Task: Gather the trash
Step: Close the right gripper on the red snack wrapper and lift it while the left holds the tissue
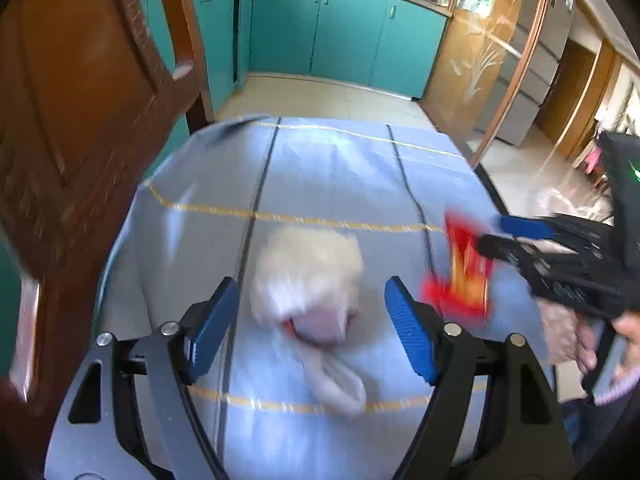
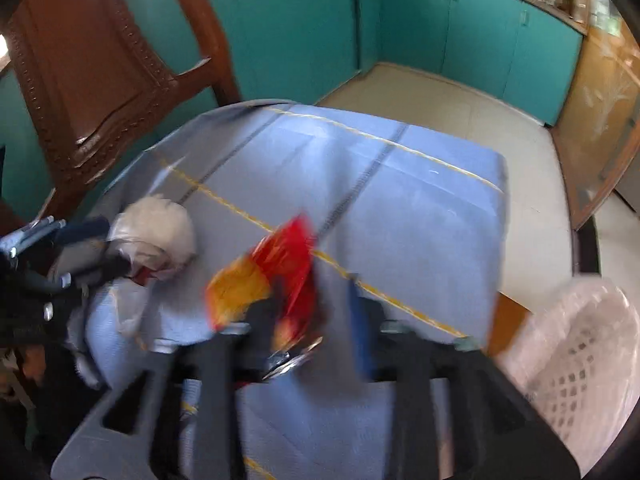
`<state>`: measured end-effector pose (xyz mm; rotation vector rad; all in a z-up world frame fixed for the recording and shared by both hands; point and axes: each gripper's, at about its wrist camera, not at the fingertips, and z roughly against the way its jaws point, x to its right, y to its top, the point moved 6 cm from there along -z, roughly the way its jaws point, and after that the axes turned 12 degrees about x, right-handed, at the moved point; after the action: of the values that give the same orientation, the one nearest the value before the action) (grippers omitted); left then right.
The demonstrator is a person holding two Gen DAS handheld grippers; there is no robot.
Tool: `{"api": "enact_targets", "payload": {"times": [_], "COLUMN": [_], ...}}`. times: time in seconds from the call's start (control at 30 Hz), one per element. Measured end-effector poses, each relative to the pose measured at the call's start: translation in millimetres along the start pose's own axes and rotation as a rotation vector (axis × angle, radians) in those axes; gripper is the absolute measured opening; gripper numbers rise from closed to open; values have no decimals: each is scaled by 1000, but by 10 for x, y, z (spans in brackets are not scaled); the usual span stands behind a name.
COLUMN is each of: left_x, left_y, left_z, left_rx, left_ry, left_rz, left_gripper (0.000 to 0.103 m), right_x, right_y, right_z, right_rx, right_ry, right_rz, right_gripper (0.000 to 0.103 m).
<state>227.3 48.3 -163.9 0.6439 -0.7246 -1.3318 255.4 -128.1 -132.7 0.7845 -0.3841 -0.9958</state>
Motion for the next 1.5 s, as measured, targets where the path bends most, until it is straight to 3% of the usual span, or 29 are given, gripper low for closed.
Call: {"api": "enact_targets", "payload": {"times": [0.1,0.2,0.27,0.47,0.73,0.9,0.97,1.03,1.5], "left_x": [-2,-6,-26,-142,-237,-265,-259,-254,-79], "left_y": [39,-25,-103,-184,-137,-208,-235,-261,-370], "left_z": [-191,-341,-408,-425,87,311,341,356,362], "left_rx": [-16,-54,-80,-78,6,11,8,6,-15], "left_ry": [27,38,42,54,111,112,111,110,87], "left_rz": [-16,-23,-23,28,36,45,43,46,33], "left_gripper": [76,73,59,34,31,31,31,31,32], "right_x": [83,41,-108,-450,-551,-616,-650,-686,-598], "right_y": [27,-3,-74,-242,-272,-294,-302,-307,-307], "right_z": [91,159,120,-83,-300,-415,-445,-438,-260], "right_rx": [48,63,43,-7,-9,-18,-18,-18,-5], "right_ry": [-12,23,47,31,6,4,6,30,91], "right_rz": [-43,-71,-38,107,149,168,176,167,97], "right_gripper": [66,78,80,80,82,82,78,66,45]}}
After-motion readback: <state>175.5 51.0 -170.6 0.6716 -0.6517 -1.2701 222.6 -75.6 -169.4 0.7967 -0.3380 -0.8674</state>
